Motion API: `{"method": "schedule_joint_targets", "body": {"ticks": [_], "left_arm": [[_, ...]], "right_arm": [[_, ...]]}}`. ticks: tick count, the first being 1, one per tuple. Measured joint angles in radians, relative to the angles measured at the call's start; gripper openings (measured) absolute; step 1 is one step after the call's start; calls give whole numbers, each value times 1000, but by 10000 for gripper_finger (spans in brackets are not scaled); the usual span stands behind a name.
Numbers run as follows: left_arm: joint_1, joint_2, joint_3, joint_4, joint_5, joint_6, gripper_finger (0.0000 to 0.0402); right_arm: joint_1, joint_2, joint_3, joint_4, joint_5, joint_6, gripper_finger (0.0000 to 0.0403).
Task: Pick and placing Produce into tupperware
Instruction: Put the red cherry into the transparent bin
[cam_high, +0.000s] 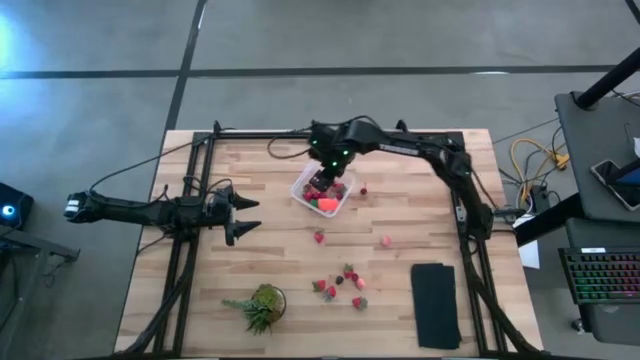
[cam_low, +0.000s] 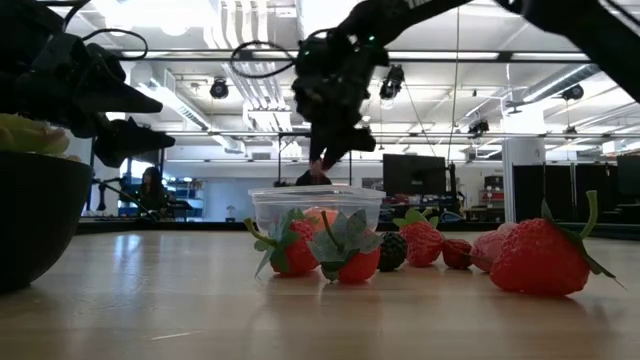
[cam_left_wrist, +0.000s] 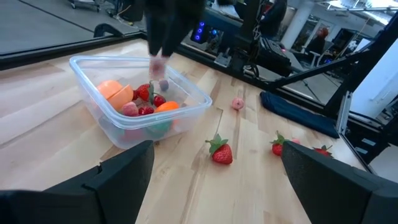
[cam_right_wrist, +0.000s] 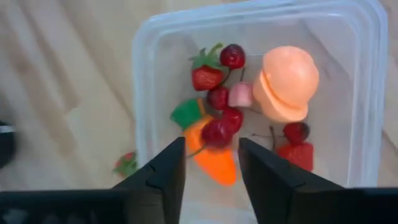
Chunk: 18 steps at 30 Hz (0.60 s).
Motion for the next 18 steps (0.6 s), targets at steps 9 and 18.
{"method": "schedule_joint_targets", "body": {"ticks": [9, 18], "left_arm": [[0, 0, 0, 0, 0, 0, 338], [0, 0, 0, 0, 0, 0, 338]], "right_arm": [[7, 133, 199, -73, 78, -43, 218], [6, 71, 214, -177, 165, -109, 224]]}}
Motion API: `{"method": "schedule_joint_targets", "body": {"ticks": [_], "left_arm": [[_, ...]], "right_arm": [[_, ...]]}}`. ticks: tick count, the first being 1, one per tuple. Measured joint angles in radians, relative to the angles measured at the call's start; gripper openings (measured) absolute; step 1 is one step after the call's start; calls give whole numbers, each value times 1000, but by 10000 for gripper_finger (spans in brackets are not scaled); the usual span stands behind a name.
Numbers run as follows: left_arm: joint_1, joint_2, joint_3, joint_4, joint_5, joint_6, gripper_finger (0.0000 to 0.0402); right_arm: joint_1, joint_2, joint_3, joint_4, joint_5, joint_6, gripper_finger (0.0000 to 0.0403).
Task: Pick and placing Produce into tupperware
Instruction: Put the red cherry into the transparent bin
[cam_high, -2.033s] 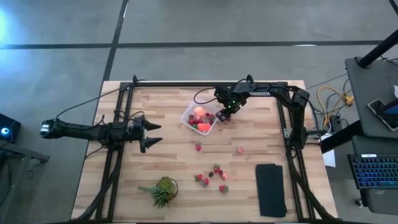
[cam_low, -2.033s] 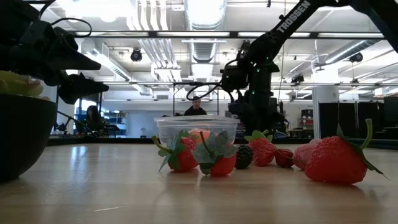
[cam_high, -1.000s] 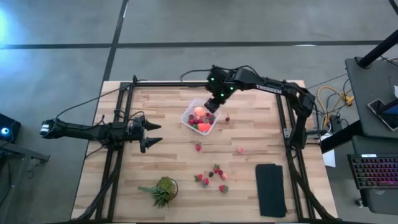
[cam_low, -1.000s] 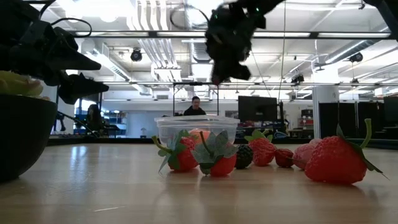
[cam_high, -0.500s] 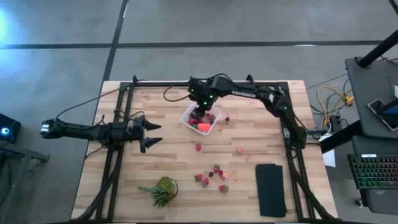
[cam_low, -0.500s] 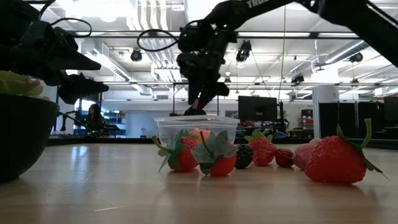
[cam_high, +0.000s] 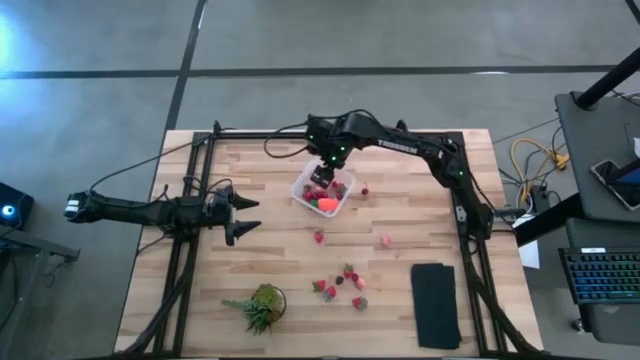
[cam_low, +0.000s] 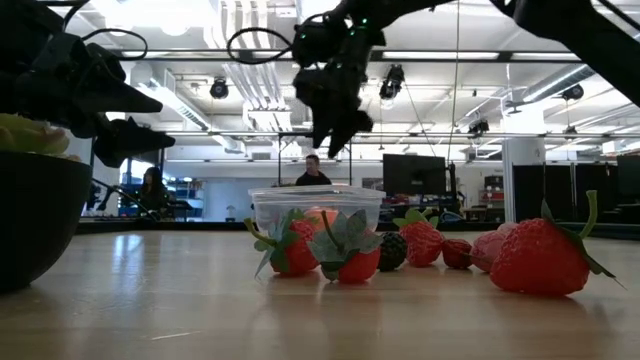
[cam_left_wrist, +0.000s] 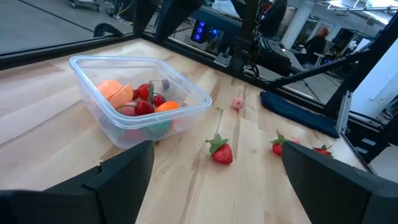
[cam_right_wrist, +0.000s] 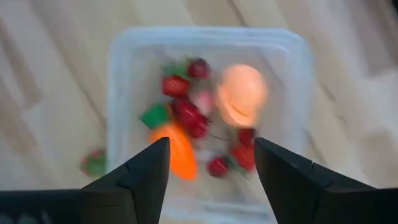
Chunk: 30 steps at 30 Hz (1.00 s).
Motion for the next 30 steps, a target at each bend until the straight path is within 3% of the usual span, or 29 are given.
{"method": "schedule_joint_targets", "body": {"ticks": [8, 15, 19, 30], "left_arm": [[0, -1, 0, 0, 0, 0, 338], [0, 0, 0, 0, 0, 0, 338], [0, 0, 0, 0, 0, 0, 338], [0, 0, 0, 0, 0, 0, 338]], "right_arm": [[-36, -18, -8, -239, 170, -31, 219], [-60, -25, -45, -300, 137, -45, 219], [-86, -33, -85, -296, 56, -8, 219], [-116, -42, -307, -274, 93, -87, 219]]}}
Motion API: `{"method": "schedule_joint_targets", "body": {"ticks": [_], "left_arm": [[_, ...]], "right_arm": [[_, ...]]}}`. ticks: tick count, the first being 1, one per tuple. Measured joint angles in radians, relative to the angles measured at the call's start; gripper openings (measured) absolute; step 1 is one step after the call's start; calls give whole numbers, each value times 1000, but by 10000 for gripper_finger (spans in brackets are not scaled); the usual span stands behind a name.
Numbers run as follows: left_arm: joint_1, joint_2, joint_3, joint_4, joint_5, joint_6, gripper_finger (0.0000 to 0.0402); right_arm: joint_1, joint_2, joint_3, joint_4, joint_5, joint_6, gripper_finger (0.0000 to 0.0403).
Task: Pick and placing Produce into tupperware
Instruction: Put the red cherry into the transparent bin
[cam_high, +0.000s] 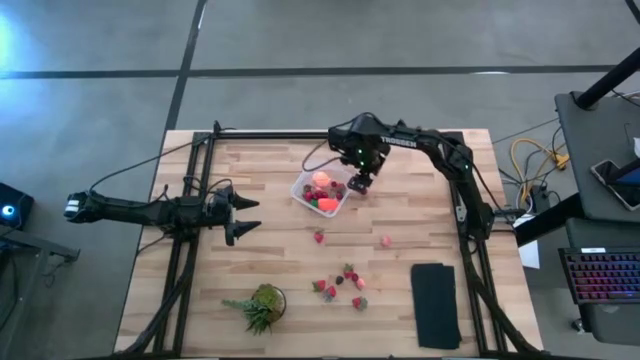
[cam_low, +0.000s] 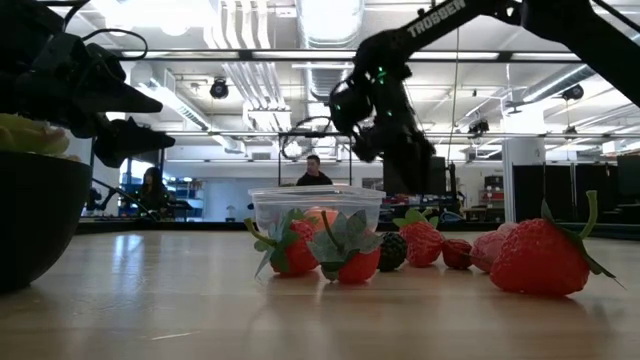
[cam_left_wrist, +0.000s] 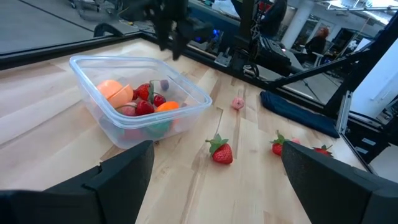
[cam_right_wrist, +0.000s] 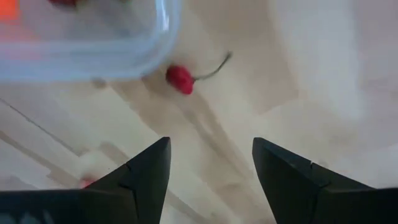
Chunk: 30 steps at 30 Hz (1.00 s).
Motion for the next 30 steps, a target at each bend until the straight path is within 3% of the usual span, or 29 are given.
{"method": "schedule_joint_targets", "body": {"ticks": [6, 12, 30], "left_arm": [[0, 0, 0, 0, 0, 0, 338], [0, 0, 0, 0, 0, 0, 338], [0, 0, 0, 0, 0, 0, 338]], "right_arm": [[0, -8, -143, 123, -80, 50, 219], [5, -57, -247, 307, -88, 119, 219], [9, -76, -362, 449, -82, 174, 219]]}}
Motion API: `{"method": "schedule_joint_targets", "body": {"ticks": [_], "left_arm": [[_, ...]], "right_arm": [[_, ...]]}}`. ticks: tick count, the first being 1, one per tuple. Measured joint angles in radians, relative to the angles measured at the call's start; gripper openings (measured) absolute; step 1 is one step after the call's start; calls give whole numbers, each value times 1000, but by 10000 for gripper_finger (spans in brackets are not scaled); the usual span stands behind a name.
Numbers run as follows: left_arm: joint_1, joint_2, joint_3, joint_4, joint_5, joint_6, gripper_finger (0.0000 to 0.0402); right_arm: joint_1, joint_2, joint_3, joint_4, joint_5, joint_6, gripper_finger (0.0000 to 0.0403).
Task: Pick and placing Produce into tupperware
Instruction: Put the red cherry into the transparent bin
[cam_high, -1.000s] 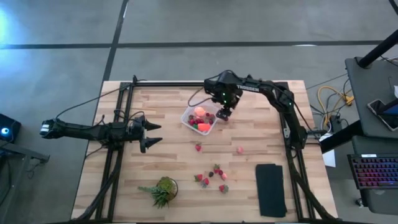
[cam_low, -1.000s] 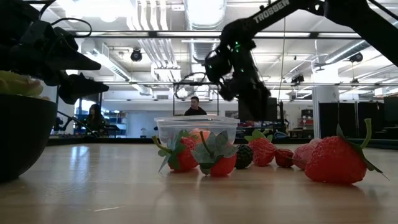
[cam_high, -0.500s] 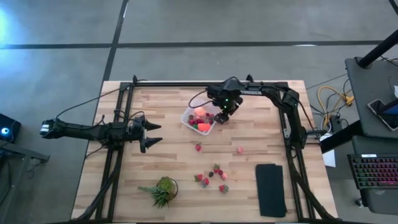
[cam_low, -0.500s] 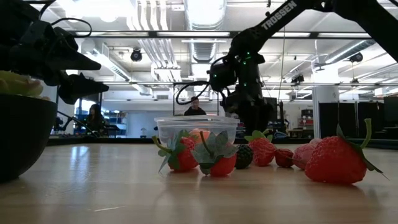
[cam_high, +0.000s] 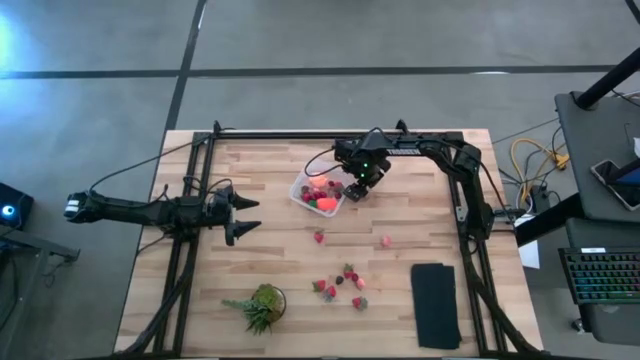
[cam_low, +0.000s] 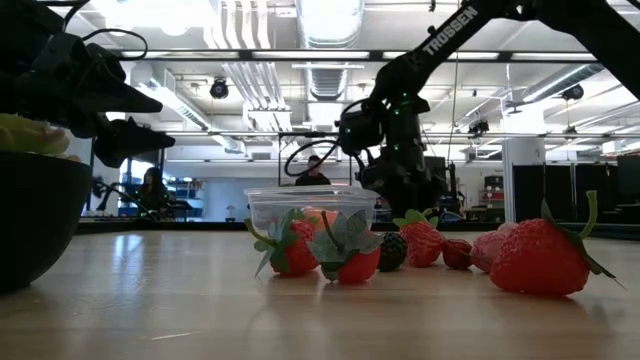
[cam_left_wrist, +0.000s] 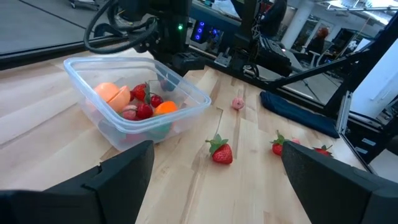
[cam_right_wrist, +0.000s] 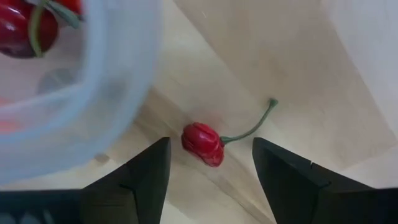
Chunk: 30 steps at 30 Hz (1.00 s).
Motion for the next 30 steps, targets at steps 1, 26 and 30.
{"method": "schedule_joint_targets", "body": {"ticks": [1, 26, 30], "left_arm": [[0, 0, 0, 0, 0, 0, 338], [0, 0, 0, 0, 0, 0, 338], [0, 0, 0, 0, 0, 0, 338]], "right_arm": [[0, 0, -4, 3, 3, 0, 219], [7, -28, -15, 21, -31, -14, 72], [9, -130, -14, -6, -113, -12, 74]]}}
